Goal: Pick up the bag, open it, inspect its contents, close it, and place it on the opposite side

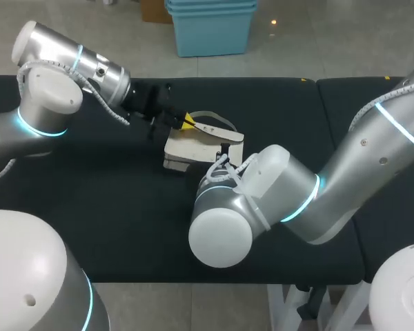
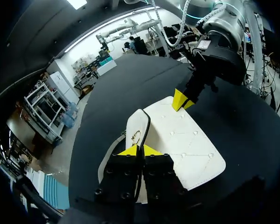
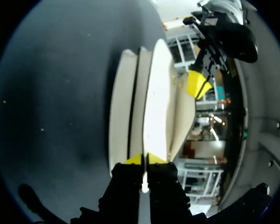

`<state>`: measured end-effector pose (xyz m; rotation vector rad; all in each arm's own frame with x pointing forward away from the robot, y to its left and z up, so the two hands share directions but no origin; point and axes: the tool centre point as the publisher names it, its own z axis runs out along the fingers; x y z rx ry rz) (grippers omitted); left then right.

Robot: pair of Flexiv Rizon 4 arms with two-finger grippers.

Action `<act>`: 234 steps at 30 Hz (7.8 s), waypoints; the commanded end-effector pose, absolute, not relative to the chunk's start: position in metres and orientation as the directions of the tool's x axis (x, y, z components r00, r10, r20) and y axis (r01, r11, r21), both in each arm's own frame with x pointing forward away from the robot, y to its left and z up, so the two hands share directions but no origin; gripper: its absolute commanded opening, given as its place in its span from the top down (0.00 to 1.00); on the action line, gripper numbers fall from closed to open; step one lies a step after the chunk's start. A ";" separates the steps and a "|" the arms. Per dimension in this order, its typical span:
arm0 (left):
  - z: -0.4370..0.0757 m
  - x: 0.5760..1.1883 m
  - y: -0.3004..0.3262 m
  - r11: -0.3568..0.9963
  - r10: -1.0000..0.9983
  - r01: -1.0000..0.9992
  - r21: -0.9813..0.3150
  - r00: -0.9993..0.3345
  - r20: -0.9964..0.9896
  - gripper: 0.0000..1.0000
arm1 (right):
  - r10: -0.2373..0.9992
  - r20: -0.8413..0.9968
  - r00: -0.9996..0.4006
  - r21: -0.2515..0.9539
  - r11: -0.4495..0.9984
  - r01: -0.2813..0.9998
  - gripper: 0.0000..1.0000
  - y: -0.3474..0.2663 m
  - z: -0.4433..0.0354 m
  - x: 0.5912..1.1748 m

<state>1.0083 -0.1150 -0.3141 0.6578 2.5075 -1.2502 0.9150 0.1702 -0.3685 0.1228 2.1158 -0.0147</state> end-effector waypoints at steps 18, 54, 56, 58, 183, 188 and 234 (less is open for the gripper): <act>-0.324 1.003 -0.116 0.488 0.375 0.643 -0.590 -0.765 -0.523 0.47 | 0.083 -0.859 -0.505 0.069 0.997 0.047 1.00 0.165 -0.374 0.912; -0.333 1.007 -0.127 0.487 0.310 0.667 -0.563 -0.735 -0.603 1.00 | 0.083 -0.859 -0.505 0.069 0.997 0.047 1.00 0.165 -0.374 0.912; -0.326 1.015 -0.124 0.499 0.280 0.582 -0.642 -0.809 -0.516 1.00 | 0.083 -0.859 -0.505 0.069 0.997 0.047 1.00 0.165 -0.374 0.912; -0.318 1.023 -0.121 0.499 0.260 0.520 -0.693 -0.853 -0.452 1.00 | 0.083 -0.859 -0.505 0.069 0.997 0.047 1.00 0.165 -0.374 0.912; -0.257 1.023 -0.120 0.641 0.104 0.418 -0.643 -0.878 -0.467 1.00 | -0.017 -0.790 -0.612 0.011 0.999 -0.042 1.00 0.162 -0.228 0.938; -0.251 1.017 -0.122 0.632 0.098 0.426 -0.648 -0.873 -0.478 1.00 | -0.038 -0.770 -0.637 -0.015 0.999 -0.041 1.00 0.165 -0.230 0.938; -0.225 0.992 -0.120 0.596 0.073 0.415 -0.687 -0.880 -0.469 1.00 | 0.045 -0.577 -0.816 0.037 0.999 0.029 1.00 0.185 -0.267 0.978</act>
